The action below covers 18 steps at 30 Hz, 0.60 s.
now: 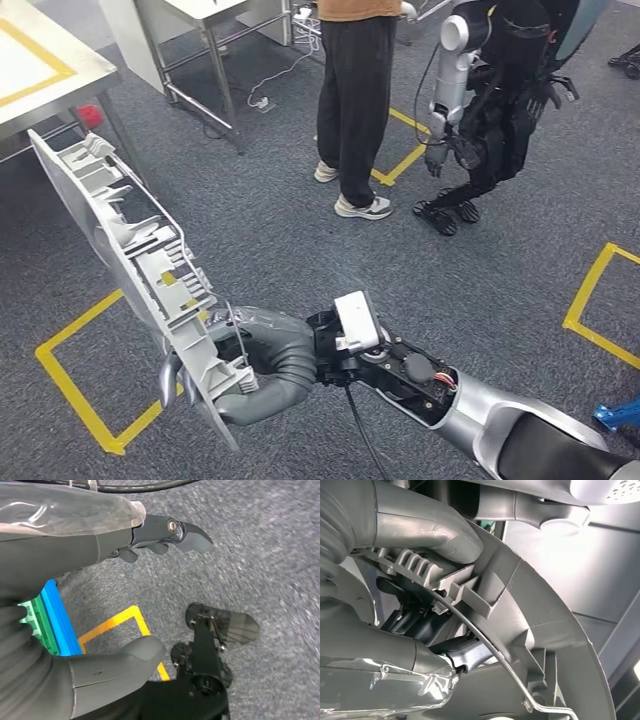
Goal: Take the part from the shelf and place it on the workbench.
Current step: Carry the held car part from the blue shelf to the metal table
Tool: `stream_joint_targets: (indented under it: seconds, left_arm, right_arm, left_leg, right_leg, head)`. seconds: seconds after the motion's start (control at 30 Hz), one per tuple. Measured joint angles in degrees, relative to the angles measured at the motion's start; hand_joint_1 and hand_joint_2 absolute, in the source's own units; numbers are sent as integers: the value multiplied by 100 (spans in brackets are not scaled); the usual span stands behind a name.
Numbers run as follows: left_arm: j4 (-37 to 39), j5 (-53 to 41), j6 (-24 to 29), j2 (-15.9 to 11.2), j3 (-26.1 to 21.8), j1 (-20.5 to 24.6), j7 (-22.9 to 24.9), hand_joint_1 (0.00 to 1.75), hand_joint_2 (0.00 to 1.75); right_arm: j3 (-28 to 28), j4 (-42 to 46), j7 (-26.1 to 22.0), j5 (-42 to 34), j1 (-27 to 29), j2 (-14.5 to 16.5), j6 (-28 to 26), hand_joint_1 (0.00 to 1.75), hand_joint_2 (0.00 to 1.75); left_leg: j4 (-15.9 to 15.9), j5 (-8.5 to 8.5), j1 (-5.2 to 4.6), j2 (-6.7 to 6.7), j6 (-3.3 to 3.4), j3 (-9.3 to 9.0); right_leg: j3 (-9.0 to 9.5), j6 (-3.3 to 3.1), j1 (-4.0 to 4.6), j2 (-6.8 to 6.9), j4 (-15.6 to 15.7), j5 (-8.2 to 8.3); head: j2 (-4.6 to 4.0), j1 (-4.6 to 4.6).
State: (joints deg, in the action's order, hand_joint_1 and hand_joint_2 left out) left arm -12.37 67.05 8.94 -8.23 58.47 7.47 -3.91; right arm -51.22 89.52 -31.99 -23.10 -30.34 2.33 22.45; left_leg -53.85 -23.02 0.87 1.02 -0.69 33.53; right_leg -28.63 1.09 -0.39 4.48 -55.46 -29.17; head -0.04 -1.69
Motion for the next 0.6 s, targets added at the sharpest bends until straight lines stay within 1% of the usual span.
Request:
stream_joint_targets:
  seconds: [0.03,0.07,0.1,0.13,0.17,0.2,0.23,0.27,0.3,0.33,0.37,0.4,0.43,0.47,0.5,0.53,0.57,0.6]
  left_arm:
    - [0,8,0,1,-1,-7,0,0,175]
    - [0,12,1,2,-1,-11,0,0,175]
    - [0,15,1,3,-2,-11,0,0,175]
    - [0,16,1,3,-2,-12,0,0,175]
    - [0,16,1,4,-3,-16,0,0,175]
    - [0,16,1,5,-3,-21,0,0,175]
    - [0,16,1,6,-3,-26,0,0,175]
    - [0,16,0,9,-3,-30,-1,0,175]
    - [0,16,0,13,-3,-28,-2,0,175]
    - [0,16,0,17,-3,-26,-2,0,175]
    - [0,16,0,20,-3,-27,-3,0,175]
    - [1,16,1,21,-3,-32,-4,0,175]
    - [3,16,3,13,-3,-48,-4,0,175]
    - [5,16,5,13,-3,-68,-5,0,175]
    - [8,17,7,12,-3,-80,-5,0,175]
    - [9,17,9,11,-3,-79,-7,0,175]
    - [9,17,9,18,-3,-69,-8,0,175]
    - [9,17,9,18,-3,-56,-8,0,175]
  right_arm:
    - [-1,-2,-3,-4,-4,6,1,175,175]
    - [-1,-5,-5,-9,-5,9,2,175,175]
    - [-1,-10,-9,-17,-2,10,4,175,175]
    - [-2,-19,-10,-24,7,10,7,175,175]
    - [-2,-30,-10,-30,17,10,10,175,175]
    - [-3,-41,-9,-37,25,10,13,175,175]
    - [-4,-50,-9,-43,30,10,15,175,175]
    - [-5,-56,-10,-49,31,10,16,175,175]
    - [-5,-60,-11,-57,29,10,17,175,175]
    - [-5,-63,-14,-63,26,10,18,175,175]
    - [-5,-64,-15,-67,25,10,19,175,175]
    - [-5,-66,-15,-70,24,10,19,175,175]
    - [-8,-67,-14,-70,23,11,19,175,175]
    - [-14,-67,-13,-70,24,12,19,175,175]
    - [-20,-68,-14,-70,22,14,19,175,175]
    - [-24,-68,-16,-71,18,16,19,175,175]
    - [-25,-70,-18,-72,16,17,18,175,175]
    - [-25,-75,-19,-72,14,19,16,175,175]
  left_leg:
    - [10,5,16,-44,33,-11]
    - [13,7,19,-90,55,-14]
    - [12,6,16,-144,74,-14]
    - [11,6,11,-206,81,-16]
    - [10,6,7,-277,83,-20]
    - [8,6,5,-354,83,-28]
    - [5,4,6,-432,81,-41]
    - [3,2,11,-509,76,-49]
    - [-5,3,8,-581,61,-46]
    - [-15,10,9,-648,38,-26]
    - [-20,26,11,-711,5,6]
    - [-19,50,14,-772,-37,39]
    - [-12,73,20,-825,-77,68]
    - [-27,67,17,-772,-112,91]
    - [-108,10,10,-641,-139,137]
    - [-314,-117,1,-469,-161,238]
    - [-643,-298,-1,-282,-181,395]
    - [-1049,-490,1,-186,-199,594]
  right_leg:
    - [-109,22,-12,-126,-258,-160]
    - [-282,33,-21,-267,-647,-364]
    - [-487,36,-21,-353,-1105,-565]
    - [-674,36,-20,-393,-1496,-696]
    - [-783,30,-19,-412,-1702,-716]
    - [-781,18,-20,-424,-1660,-608]
    - [-669,1,-20,-451,-1376,-395]
    - [-490,-18,-23,-531,-945,-137]
    - [-320,-36,-30,-658,-533,58]
    - [-183,-46,-39,-770,-210,168]
    - [-108,-55,-38,-854,-36,202]
    - [-81,-64,-34,-872,15,183]
    - [-60,-82,-41,-822,46,185]
    - [-52,-112,-46,-760,60,204]
    - [-44,-144,-58,-694,85,225]
    - [-40,-173,-67,-617,110,243]
    - [-42,-191,-56,-537,121,251]
    - [-51,-201,-44,-460,123,252]
  head:
    - [0,-23]
    - [0,-57]
    - [0,-92]
    - [0,-124]
    - [0,-145]
    - [0,-159]
    - [0,-172]
    - [0,-191]
    - [0,-202]
    - [0,-213]
    - [0,-217]
    - [0,-213]
    - [0,-213]
    - [0,-201]
    - [0,-168]
    - [0,-121]
    - [0,-71]
    - [0,-27]
